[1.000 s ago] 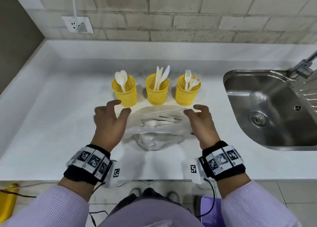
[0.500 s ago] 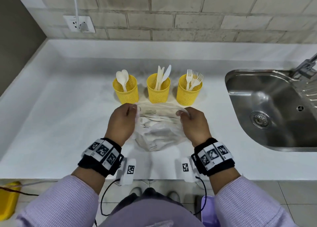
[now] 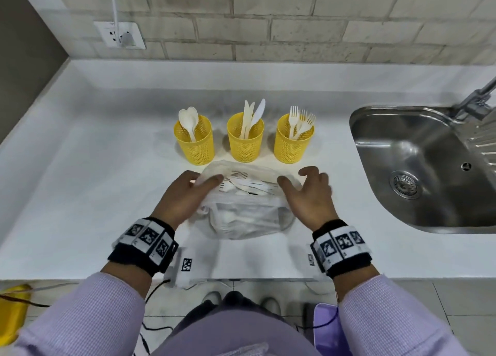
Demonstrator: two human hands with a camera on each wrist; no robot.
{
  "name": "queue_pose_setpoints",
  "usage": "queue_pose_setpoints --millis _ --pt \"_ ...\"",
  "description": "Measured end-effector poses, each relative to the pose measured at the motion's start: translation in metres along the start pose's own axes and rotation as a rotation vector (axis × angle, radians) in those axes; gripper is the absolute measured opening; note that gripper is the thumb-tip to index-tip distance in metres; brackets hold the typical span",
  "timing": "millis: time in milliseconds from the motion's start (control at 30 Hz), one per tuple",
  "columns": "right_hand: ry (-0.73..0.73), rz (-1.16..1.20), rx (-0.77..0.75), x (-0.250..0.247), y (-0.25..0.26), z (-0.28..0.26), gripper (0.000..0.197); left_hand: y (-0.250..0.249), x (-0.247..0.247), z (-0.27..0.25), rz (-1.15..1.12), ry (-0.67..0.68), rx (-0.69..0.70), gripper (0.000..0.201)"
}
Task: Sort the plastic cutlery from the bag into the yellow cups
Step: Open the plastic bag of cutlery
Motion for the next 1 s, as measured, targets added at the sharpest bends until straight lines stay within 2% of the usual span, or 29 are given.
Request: queue_pose_setpoints --millis 67,100,200,300,367,433,533,600,667,733,833,900,967,1000 --pt "-0.079 -0.223 -0.088 -0.008 0.01 -0.01 0.063 -0.003 -0.011 -0.01 0.359 -0.096 0.037 0.065" --pt "-0.05 -0.252 -0.067 -0.007 0.01 -0.011 0.064 -0.003 -0.013 -0.01 0.451 -0.111 0.039 0.062" --pt "0.129 -0.289 -0.03 0.012 0.008 -0.009 0.049 -0.011 -0.001 -0.017 0.459 0.011 0.122 0.038" --pt "0.146 -0.159 -0.098 0.018 0.012 -0.005 0.016 -0.01 0.008 -0.018 0.173 0.111 0.141 0.013" --pt "0.116 0.004 -0.076 0.018 0.006 -0.005 0.008 -0.006 0.011 -0.022 -0.092 0.157 0.072 0.011" --pt "0.108 0.337 0.049 0.018 -0.005 -0.007 0.01 -0.002 0.014 -0.026 -0.306 0.188 -0.011 0.006" --pt "0.154 0.872 0.31 0.028 -0.02 -0.013 0.028 0.002 0.02 -0.027 -0.527 0.23 -0.122 0.03" --pt "0.152 1.147 0.48 0.036 -0.034 -0.013 0.036 0.012 0.024 -0.024 -0.729 0.226 -0.237 0.04" --pt "0.147 1.373 0.636 0.047 -0.049 -0.013 0.033 0.028 0.029 -0.021 -0.955 0.183 -0.385 0.04" --pt "0.146 1.476 0.711 0.056 -0.058 -0.013 0.028 0.037 0.036 -0.02 -1.09 0.198 -0.457 0.032" --pt "0.211 1.432 0.651 0.057 -0.054 -0.017 0.019 0.041 0.04 -0.022 -1.091 0.22 -0.465 0.027" --pt "0.218 1.209 0.509 0.049 -0.046 -0.015 0.005 0.04 0.033 -0.023 -0.981 0.185 -0.425 0.021" --pt "0.151 0.797 0.336 0.036 -0.042 -0.008 0.026 0.035 0.018 -0.019 -0.723 0.097 -0.329 0.019" --pt "0.101 0.593 0.248 0.029 -0.038 -0.004 0.04 0.029 0.011 -0.016 -0.536 0.045 -0.254 0.025"
Point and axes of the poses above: each hand's wrist, its own z-axis towards the middle knuckle, its own x-axis out of the palm, y = z × x, the point moved 9 cm from there along z, towards the middle knuckle, and after that the axes turned 5 degrees about z, right-handed, at the moved point
